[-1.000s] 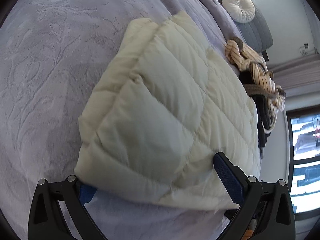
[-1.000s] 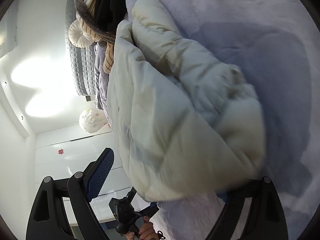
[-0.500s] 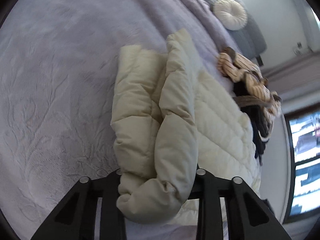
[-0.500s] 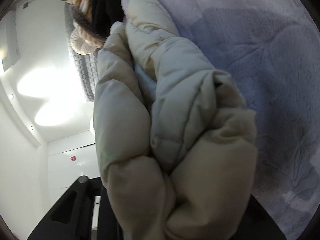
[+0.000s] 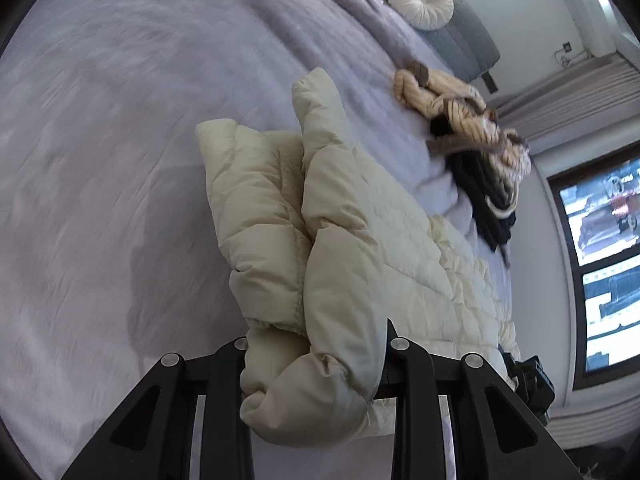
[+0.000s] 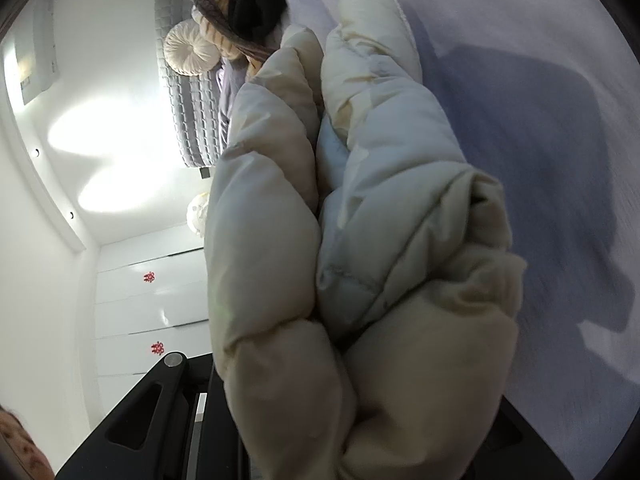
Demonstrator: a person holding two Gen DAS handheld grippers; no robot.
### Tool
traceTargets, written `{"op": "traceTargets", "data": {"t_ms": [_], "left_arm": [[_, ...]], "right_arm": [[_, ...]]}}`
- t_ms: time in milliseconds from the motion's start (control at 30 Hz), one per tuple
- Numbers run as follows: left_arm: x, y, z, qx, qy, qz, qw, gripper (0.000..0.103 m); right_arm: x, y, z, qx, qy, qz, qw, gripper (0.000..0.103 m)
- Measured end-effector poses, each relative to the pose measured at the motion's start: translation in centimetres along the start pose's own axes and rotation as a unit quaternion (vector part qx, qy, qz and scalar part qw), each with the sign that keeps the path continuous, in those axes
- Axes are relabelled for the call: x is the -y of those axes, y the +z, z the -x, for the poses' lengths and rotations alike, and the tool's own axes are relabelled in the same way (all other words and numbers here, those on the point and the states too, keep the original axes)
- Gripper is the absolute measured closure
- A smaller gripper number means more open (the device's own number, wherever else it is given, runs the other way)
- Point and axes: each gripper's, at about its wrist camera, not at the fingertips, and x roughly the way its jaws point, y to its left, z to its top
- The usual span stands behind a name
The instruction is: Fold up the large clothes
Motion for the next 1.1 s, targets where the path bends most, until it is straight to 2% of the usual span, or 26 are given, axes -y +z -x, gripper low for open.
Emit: {"op": "traceTargets", "data": {"t_ms": [233,367,467,533,567,600,667,700,767,833,900,1000,1100], "left_arm": [[-2.1,-5.5,1.4,-0.052,0.036,-0.018,0.9978,0.071],[-3.7,-7.0,0.4,-0.08,0.049,0.012,0.9955,0.071],[-3.3,-7.3,0.2,-0.089,0.065,0.001,0.9939,0.07],[-2.9,-7.4,0.2,-0.092,0.085,-0.011,0.992,0.061],[-3.0,-7.5,0.3,-0.094,0.098,-0.01,0.9907,0.051],[-3.1,-7.6,0.3,-0.096,0.107,-0.007,0.9895,0.047],[-3.5,-7.7,0.6,-0.102,0.113,-0.001,0.9883,0.045],[-3.5,-7.6,0.6,-0.105,0.118,0.003,0.9875,0.036],[-3.7,-7.7,1.2,-0.106,0.146,0.0,0.9836,0.026],[-3.6,-7.6,1.5,-0.112,0.157,-0.012,0.9811,0.026],[-3.2,-7.7,1.9,-0.116,0.178,-0.031,0.9767,0.026],[-2.7,-7.6,2.6,-0.112,0.19,-0.049,0.9742,0.026],[-2.3,-7.5,3.3,-0.106,0.195,-0.063,0.973,0.025]], "right_arm": [[3.2,-4.7,3.4,-0.007,0.0,-0.036,0.999,0.078],[4.3,-4.7,3.2,-0.006,-0.031,-0.042,0.999,0.078],[4.6,-4.3,3.1,-0.007,-0.052,-0.049,0.997,0.075],[4.3,-4.1,3.0,-0.007,-0.06,-0.052,0.997,0.073],[3.9,-4.3,2.7,-0.007,-0.067,-0.051,0.996,0.073],[3.4,-4.7,2.4,-0.008,-0.075,-0.048,0.996,0.072],[2.4,-4.2,1.8,-0.009,-0.09,-0.047,0.995,0.067],[2.0,-4.2,1.7,-0.01,-0.098,-0.048,0.994,0.064],[1.0,-4.0,1.5,-0.01,-0.112,-0.048,0.993,0.058],[0.2,-4.0,1.8,-0.011,-0.12,-0.052,0.991,0.046],[-0.1,-4.6,3.0,-0.01,-0.128,-0.053,0.99,0.045],[-1.2,-5.1,4.4,-0.003,-0.15,-0.049,0.987,0.038],[-2.2,-5.1,5.3,0.006,-0.18,-0.031,0.983,0.037]]}}
